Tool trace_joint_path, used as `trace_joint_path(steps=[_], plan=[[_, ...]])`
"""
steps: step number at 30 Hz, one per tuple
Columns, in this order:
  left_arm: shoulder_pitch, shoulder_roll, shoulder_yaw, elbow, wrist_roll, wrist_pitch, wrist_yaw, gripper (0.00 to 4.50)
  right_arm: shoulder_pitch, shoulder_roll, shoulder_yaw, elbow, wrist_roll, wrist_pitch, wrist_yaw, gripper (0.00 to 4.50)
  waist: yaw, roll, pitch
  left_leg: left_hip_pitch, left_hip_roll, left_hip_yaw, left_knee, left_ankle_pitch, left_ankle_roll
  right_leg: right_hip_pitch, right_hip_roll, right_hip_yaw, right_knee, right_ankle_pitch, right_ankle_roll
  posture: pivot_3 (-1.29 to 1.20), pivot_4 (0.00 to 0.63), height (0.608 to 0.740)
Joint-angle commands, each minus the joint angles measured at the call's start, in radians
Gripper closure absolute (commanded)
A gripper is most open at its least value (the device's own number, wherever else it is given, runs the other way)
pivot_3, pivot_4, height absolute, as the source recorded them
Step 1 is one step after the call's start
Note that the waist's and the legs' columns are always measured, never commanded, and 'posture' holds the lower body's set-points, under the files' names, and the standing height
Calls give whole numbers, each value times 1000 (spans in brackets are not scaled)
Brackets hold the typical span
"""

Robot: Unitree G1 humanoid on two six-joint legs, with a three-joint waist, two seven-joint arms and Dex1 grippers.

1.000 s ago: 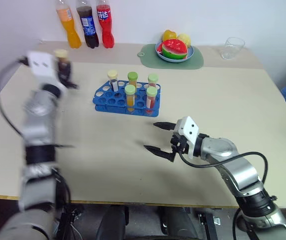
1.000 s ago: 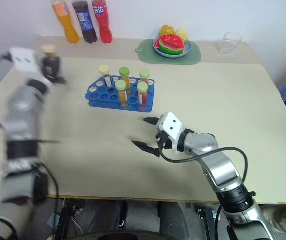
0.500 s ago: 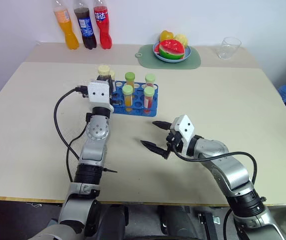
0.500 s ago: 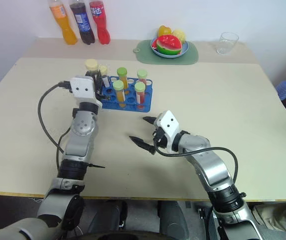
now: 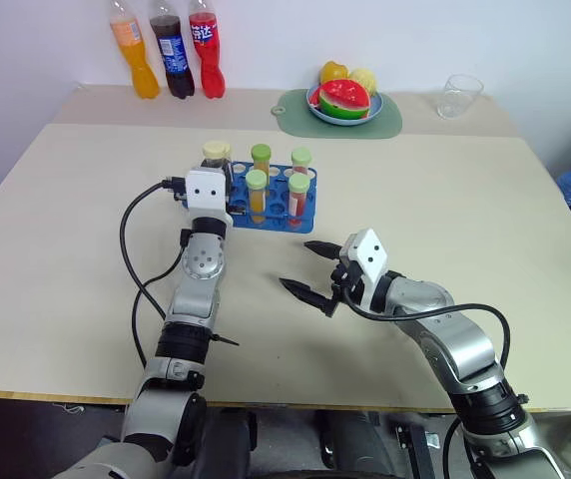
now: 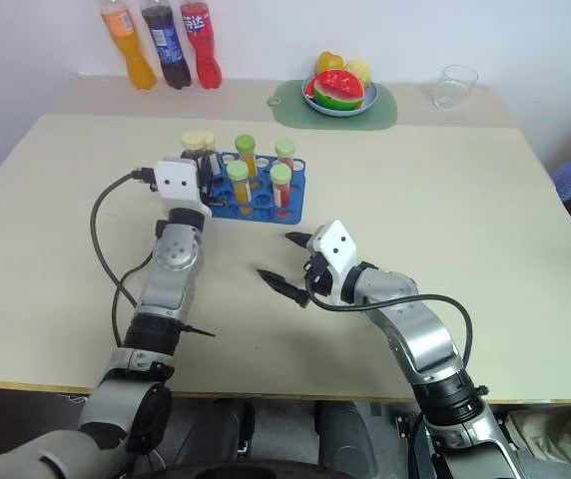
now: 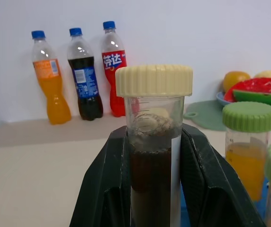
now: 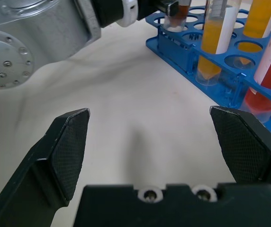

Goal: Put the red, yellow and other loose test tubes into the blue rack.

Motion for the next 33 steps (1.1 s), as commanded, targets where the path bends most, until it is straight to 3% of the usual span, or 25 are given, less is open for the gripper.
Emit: trace_joint_path(steps=[1,8,11,14,19,22,24,29,33], plan=[[-19,6,5,59,-2,-40,8,3450,0,6,-20,-32,11,-11,-3,0,-1,0,0,0,0,0,0,0,0,0,0,0,0,0,0,0,150,734],[-18,8,11,92,-18,-74,-5,3450,10,1,-27,-46,14,-6,-8,0,0,0,0,0,0,0,0,0,0,0,0,0,0,0,0,0,150,734],[-6,7,19,52,-24,-79,1,2308,18,-2,-30,-58,18,-2,-9,0,-1,0,0,0,0,0,0,0,0,0,0,0,0,0,0,0,150,734],[27,19,29,-62,-59,-56,-33,740,18,-10,-42,-74,28,6,-6,0,-3,0,0,0,0,0,0,0,0,0,0,0,0,0,0,0,150,734],[137,78,59,-365,-162,88,-136,740,11,-62,-122,-93,65,28,14,0,-9,0,0,0,0,0,0,0,0,0,0,0,0,0,0,0,150,734],[245,211,109,-601,-318,296,-284,740,23,-144,-226,-96,113,56,49,0,-20,0,0,0,1,-1,-1,0,0,0,0,0,0,0,0,0,150,734],[340,366,173,-706,-425,439,-425,740,36,-206,-303,-74,133,78,62,0,-24,0,0,0,1,-1,-1,0,0,0,0,0,1,0,0,0,150,734],[555,625,315,-797,-575,619,-663,740,70,-328,-441,9,158,93,115,0,-21,2,1,2,3,0,-2,-1,1,2,2,0,0,-1,-1,0,150,734],[652,702,367,-808,-605,662,-740,740,103,-402,-477,79,153,52,185,0,-15,1,1,3,3,1,-2,-1,2,3,1,0,-1,-1,-1,0,150,734]])
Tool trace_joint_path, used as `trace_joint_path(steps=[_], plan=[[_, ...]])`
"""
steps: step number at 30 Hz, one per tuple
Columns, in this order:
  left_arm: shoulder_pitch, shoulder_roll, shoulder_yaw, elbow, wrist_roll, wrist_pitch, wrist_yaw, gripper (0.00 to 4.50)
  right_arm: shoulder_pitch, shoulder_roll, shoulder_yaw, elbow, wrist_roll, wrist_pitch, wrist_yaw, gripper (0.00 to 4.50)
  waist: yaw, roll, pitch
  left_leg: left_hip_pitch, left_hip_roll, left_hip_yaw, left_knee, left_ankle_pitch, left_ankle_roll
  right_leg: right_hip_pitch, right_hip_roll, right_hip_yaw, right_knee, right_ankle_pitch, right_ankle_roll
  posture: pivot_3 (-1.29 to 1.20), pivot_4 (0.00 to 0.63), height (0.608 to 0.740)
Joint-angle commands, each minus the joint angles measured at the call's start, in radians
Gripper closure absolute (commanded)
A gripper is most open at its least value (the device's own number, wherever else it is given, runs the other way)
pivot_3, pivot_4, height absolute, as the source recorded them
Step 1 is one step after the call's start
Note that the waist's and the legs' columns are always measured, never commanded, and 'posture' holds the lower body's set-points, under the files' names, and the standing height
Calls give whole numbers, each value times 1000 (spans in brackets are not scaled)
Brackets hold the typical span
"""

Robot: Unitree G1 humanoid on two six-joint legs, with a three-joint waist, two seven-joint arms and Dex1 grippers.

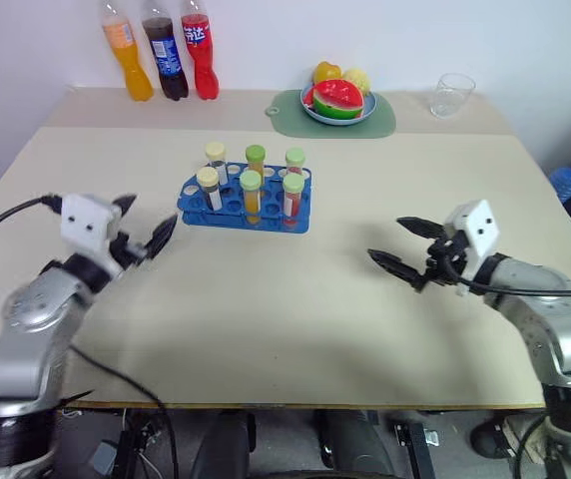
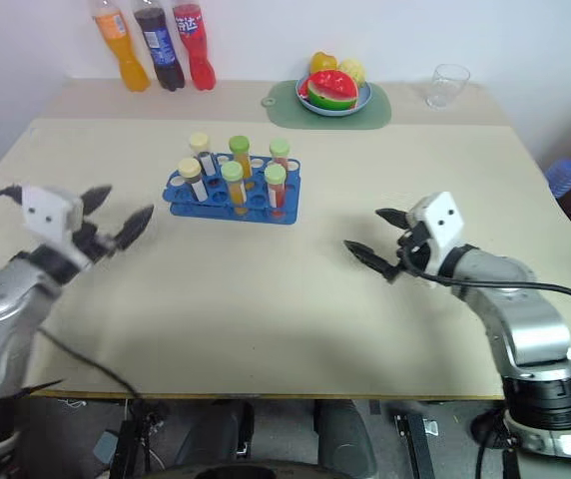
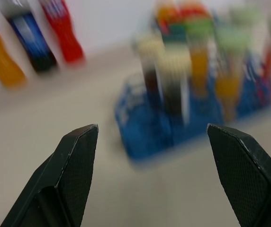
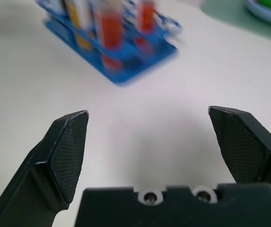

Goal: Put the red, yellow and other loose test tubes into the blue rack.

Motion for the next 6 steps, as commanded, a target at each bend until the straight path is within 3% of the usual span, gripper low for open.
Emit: trace_joint_path(steps=[1,6], plan=[[12,29,51,-32,-37,20,-54,740,12,-32,-37,26,3,-50,47,0,0,0,0,0,0,0,0,0,0,0,0,0,0,0,0,0,150,734],[11,5,44,-20,-21,21,-36,740,7,-28,-11,50,-17,-75,55,0,-6,0,0,3,0,0,0,0,0,1,1,1,1,0,0,0,150,734]])
